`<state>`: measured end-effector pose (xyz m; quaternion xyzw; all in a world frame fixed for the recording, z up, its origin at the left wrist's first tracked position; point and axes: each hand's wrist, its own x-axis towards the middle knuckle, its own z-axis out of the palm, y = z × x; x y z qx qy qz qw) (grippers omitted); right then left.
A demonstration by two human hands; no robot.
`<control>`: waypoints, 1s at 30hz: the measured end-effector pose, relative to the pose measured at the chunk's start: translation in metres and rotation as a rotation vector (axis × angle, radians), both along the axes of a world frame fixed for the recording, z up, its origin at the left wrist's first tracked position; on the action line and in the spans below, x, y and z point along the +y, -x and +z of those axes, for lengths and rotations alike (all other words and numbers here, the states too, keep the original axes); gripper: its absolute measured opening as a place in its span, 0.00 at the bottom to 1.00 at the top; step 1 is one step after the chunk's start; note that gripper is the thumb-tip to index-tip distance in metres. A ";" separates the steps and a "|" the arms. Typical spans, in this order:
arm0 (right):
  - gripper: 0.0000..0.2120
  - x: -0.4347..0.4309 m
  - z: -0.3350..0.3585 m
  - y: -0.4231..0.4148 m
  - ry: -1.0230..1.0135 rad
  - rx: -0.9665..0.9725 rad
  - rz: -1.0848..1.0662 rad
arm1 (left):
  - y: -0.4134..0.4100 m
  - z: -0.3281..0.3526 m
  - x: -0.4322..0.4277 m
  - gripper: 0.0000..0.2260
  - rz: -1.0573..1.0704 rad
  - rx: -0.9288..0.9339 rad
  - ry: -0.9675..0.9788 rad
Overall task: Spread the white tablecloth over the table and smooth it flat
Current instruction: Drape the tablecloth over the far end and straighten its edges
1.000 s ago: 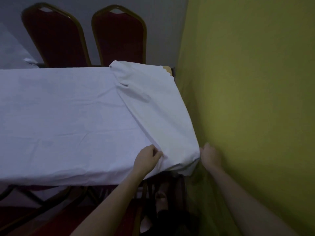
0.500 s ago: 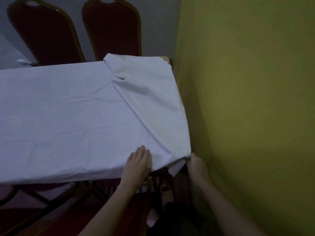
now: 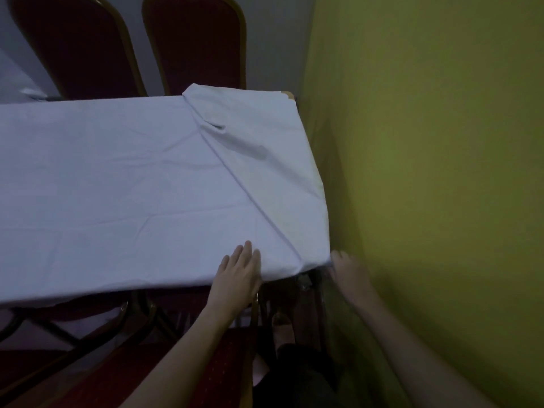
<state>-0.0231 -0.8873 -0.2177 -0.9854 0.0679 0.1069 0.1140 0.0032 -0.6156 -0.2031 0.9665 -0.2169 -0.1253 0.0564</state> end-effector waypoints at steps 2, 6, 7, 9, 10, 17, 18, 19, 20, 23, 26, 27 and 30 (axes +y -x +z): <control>0.04 0.000 0.004 0.001 0.008 0.020 0.016 | 0.008 -0.002 0.001 0.30 -0.010 0.014 -0.023; 0.09 -0.002 0.016 -0.023 0.181 0.259 0.074 | 0.003 0.004 0.000 0.20 -0.007 -0.032 -0.013; 0.09 -0.001 0.026 -0.033 0.226 0.286 0.081 | -0.005 0.008 -0.002 0.13 0.009 -0.051 0.018; 0.08 -0.001 0.040 -0.050 0.241 0.240 0.087 | -0.019 0.012 -0.006 0.04 0.054 -0.055 0.067; 0.07 -0.002 0.048 -0.059 0.227 0.185 0.098 | -0.027 0.016 -0.005 0.02 0.077 -0.047 0.080; 0.07 0.003 0.077 -0.130 0.108 0.066 0.238 | -0.078 0.038 -0.005 0.10 0.216 0.035 0.163; 0.07 0.005 0.076 -0.144 0.108 0.054 0.259 | -0.086 0.040 -0.002 0.11 0.241 0.045 0.173; 0.08 0.008 0.077 -0.148 0.119 0.048 0.274 | -0.087 0.043 0.001 0.12 0.249 0.053 0.173; 0.10 0.012 0.078 -0.163 0.122 0.034 0.297 | -0.097 0.043 0.005 0.12 0.271 0.060 0.172; 0.16 0.020 0.070 -0.215 0.119 -0.001 0.362 | -0.125 0.041 0.019 0.14 0.354 0.093 0.171; 0.20 0.028 0.071 -0.255 0.117 -0.020 0.405 | -0.149 0.036 0.027 0.16 0.378 0.055 0.171; 0.21 0.029 0.069 -0.274 0.106 -0.035 0.426 | -0.161 0.032 0.027 0.17 0.398 0.038 0.181; 0.23 0.032 0.064 -0.322 0.041 -0.088 0.497 | -0.192 0.015 0.026 0.21 0.416 -0.006 0.170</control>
